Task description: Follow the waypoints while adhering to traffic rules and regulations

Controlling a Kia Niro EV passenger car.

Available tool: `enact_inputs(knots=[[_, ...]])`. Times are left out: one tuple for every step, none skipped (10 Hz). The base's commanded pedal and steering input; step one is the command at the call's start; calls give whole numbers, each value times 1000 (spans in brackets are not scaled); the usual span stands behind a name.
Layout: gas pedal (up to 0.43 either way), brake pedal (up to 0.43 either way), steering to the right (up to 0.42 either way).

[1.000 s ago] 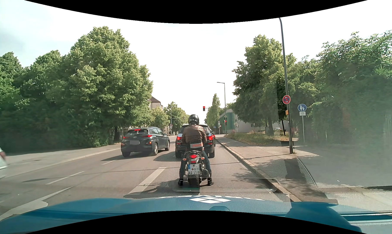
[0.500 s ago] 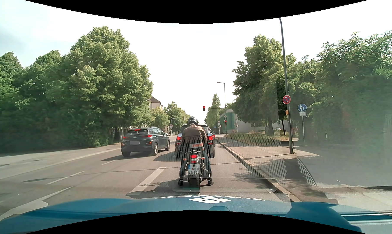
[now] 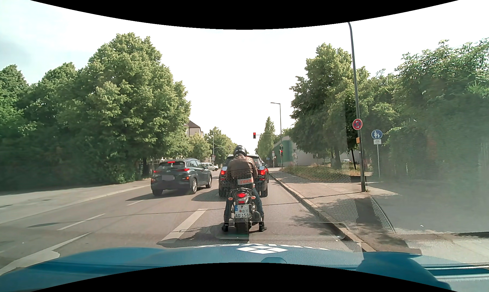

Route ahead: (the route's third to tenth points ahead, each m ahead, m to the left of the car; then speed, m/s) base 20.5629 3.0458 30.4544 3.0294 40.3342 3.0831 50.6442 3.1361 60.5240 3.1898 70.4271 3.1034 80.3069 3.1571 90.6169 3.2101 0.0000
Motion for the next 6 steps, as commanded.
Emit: enact_inputs(knots=[[0, 293, 4], [0, 293, 3], [0, 293, 3], [0, 293, 4], [0, 293, 4], [0, 293, 3]])
